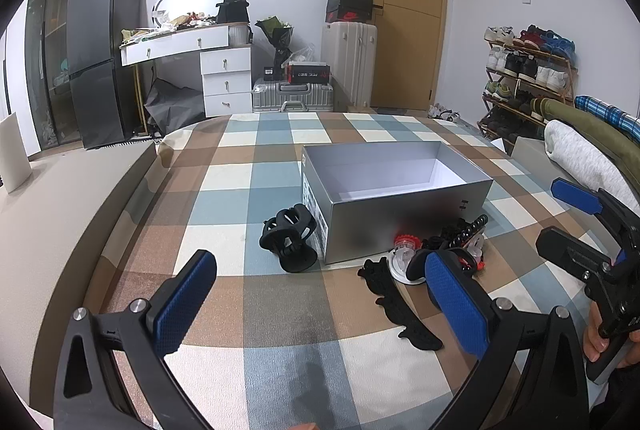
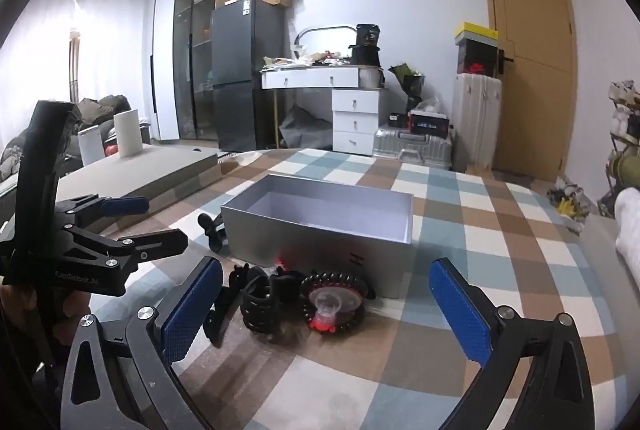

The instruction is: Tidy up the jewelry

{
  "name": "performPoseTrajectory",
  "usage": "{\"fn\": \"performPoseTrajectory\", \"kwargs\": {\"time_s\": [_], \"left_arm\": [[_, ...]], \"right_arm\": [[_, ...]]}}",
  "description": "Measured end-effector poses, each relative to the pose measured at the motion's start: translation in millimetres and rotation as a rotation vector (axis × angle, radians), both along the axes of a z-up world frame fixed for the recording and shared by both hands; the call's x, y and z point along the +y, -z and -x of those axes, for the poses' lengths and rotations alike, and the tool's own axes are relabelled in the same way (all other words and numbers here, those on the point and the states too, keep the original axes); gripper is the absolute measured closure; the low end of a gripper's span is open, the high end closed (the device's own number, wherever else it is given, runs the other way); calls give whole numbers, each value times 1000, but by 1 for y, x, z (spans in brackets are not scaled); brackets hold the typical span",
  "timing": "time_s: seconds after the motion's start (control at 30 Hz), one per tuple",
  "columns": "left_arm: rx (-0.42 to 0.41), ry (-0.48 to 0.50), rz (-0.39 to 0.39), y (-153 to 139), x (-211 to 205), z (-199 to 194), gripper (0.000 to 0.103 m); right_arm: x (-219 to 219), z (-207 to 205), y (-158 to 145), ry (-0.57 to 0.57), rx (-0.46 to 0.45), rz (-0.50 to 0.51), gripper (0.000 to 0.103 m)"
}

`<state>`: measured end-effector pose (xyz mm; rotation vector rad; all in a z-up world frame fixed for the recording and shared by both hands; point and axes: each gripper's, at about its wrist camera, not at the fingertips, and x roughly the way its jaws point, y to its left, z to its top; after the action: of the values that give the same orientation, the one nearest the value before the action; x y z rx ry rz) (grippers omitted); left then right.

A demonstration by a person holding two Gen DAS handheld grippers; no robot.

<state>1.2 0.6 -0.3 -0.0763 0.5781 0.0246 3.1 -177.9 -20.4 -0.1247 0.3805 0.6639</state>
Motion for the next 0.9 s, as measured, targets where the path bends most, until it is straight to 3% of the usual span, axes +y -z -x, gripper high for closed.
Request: {"fn": "performPoseTrajectory", "kwargs": {"time_s": [0.9], "left_arm": [[1, -1, 1, -1, 0, 1, 1]], "right_arm": [[-2, -4, 2, 13, 24, -1, 0]]}}
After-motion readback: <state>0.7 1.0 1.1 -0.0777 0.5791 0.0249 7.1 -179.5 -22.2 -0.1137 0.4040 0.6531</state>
